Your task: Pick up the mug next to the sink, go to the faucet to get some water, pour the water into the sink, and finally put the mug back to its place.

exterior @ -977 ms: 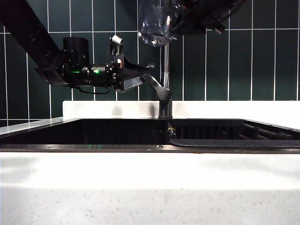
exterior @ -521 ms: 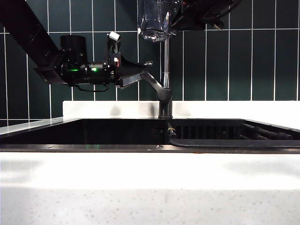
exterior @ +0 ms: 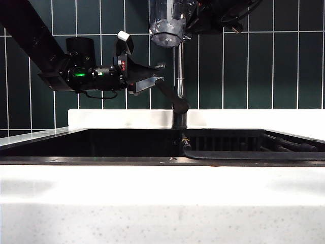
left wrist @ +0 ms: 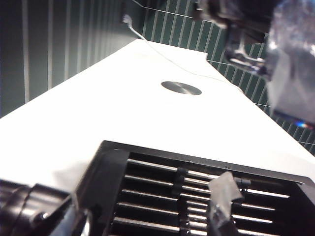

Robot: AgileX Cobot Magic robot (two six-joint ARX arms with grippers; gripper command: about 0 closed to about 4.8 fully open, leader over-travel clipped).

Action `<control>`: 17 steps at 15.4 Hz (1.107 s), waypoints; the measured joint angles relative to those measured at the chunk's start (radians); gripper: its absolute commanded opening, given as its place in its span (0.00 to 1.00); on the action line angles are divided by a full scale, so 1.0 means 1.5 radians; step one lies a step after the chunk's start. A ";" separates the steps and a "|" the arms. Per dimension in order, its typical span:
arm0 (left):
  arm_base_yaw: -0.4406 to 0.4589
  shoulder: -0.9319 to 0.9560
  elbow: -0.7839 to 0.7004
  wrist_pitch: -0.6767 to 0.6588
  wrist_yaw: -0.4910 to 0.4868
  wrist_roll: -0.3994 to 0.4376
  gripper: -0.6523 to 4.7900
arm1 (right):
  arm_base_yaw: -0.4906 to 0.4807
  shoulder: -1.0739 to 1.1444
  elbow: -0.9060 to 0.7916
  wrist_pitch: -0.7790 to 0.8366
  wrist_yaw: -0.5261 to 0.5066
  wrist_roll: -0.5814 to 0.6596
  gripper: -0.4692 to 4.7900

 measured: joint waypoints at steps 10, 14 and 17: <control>-0.005 0.000 0.000 -0.121 -0.172 0.122 0.74 | 0.000 0.000 0.000 -0.012 0.000 -0.016 0.08; -0.005 0.000 0.000 -0.121 -0.172 0.128 0.74 | 0.000 0.000 0.000 -0.013 0.000 -0.017 0.08; -0.005 0.000 0.000 -0.121 -0.172 0.130 0.74 | 0.000 0.002 -0.001 -0.018 0.001 -0.018 0.08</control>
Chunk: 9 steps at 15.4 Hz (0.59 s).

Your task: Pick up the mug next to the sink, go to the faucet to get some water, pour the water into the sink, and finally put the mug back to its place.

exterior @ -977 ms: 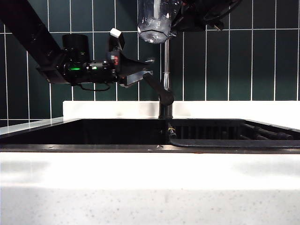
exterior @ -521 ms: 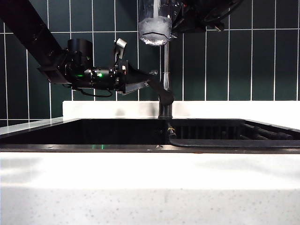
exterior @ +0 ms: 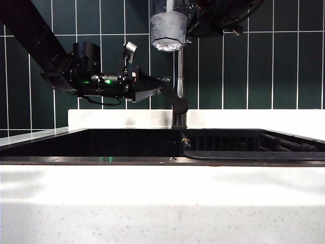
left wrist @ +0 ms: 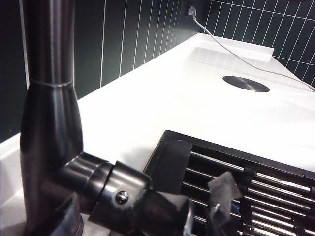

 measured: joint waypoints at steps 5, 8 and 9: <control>0.000 0.000 0.000 0.000 -0.036 0.002 0.74 | 0.000 0.000 0.000 -0.001 0.000 -0.001 0.08; -0.013 -0.001 0.000 -0.013 -0.188 0.004 0.74 | 0.000 0.000 0.000 -0.002 0.000 -0.001 0.08; -0.018 -0.004 0.000 -0.007 -0.237 0.002 0.74 | 0.000 0.000 0.000 -0.002 0.000 -0.002 0.08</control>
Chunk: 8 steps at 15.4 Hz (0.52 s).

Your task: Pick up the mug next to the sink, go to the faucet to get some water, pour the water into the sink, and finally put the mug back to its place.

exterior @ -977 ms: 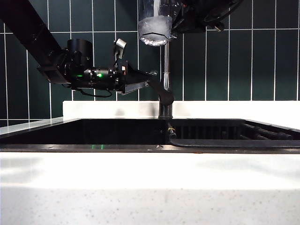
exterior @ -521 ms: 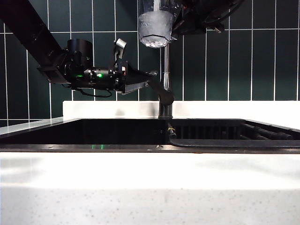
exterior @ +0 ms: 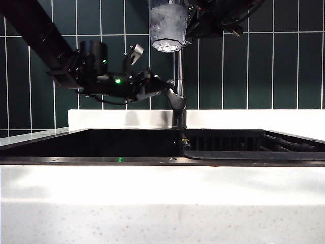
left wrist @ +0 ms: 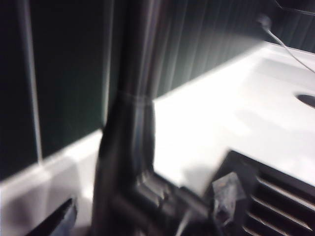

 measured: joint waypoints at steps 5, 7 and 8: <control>0.005 0.000 0.000 -0.002 0.053 -0.001 0.74 | 0.000 0.001 0.000 -0.001 0.000 -0.002 0.08; 0.021 0.004 -0.001 -0.006 0.130 0.001 0.74 | -0.001 0.001 0.000 -0.001 0.001 -0.003 0.08; 0.021 0.004 -0.001 -0.004 0.159 0.001 0.74 | -0.001 0.001 0.000 -0.001 0.001 -0.006 0.08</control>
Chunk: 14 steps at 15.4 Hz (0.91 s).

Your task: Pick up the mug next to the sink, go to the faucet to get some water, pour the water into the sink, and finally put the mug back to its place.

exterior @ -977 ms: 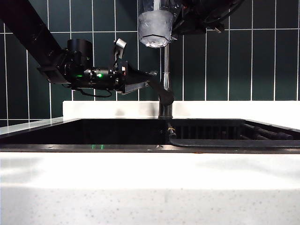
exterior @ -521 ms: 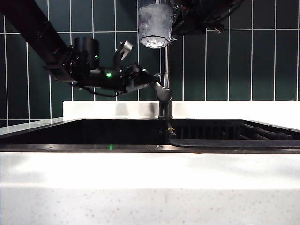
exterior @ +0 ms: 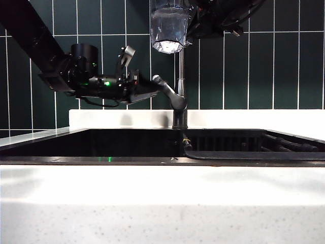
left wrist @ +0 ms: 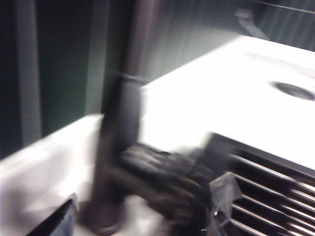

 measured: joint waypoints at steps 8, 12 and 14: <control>0.053 -0.002 0.000 -0.050 0.082 -0.016 0.19 | -0.017 -0.006 0.000 -0.015 -0.001 -0.018 0.08; 0.075 -0.019 0.002 -0.072 0.109 -0.023 0.11 | -0.030 -0.006 0.000 -0.021 0.003 -0.030 0.08; 0.076 -0.042 0.003 -0.106 0.070 -0.011 0.11 | -0.042 -0.006 0.000 -0.043 0.001 -0.048 0.08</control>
